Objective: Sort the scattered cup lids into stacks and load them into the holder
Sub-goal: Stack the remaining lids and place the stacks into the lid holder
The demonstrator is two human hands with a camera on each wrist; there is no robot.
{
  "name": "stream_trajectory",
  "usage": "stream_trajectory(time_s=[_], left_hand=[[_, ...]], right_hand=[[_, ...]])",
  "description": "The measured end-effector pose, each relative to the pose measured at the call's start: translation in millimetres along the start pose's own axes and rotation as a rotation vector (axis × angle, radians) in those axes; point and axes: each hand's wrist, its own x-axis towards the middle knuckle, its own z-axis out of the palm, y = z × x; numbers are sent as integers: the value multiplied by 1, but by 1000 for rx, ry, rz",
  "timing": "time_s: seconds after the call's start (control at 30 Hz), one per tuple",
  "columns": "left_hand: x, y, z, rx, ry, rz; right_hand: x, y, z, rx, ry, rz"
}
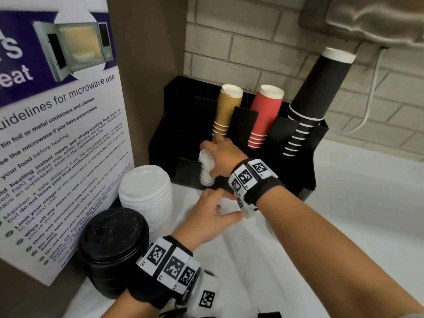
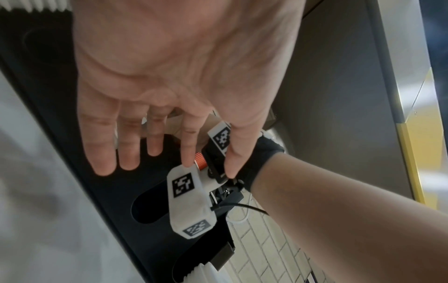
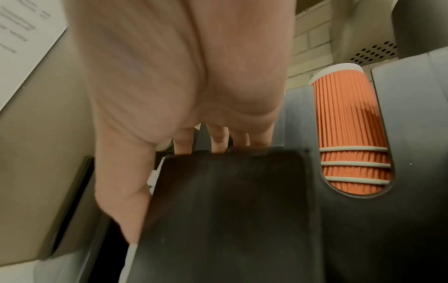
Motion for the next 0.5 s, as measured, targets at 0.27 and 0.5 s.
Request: stream_trajectory(time_s=[0.27, 0.5], left_hand=[[3, -6, -1, 5, 12, 5], [0, -3, -3, 16, 15, -4]], right_hand=[[-1, -6, 15, -125, 59, 59], [-52, 16, -5, 394, 385, 110]])
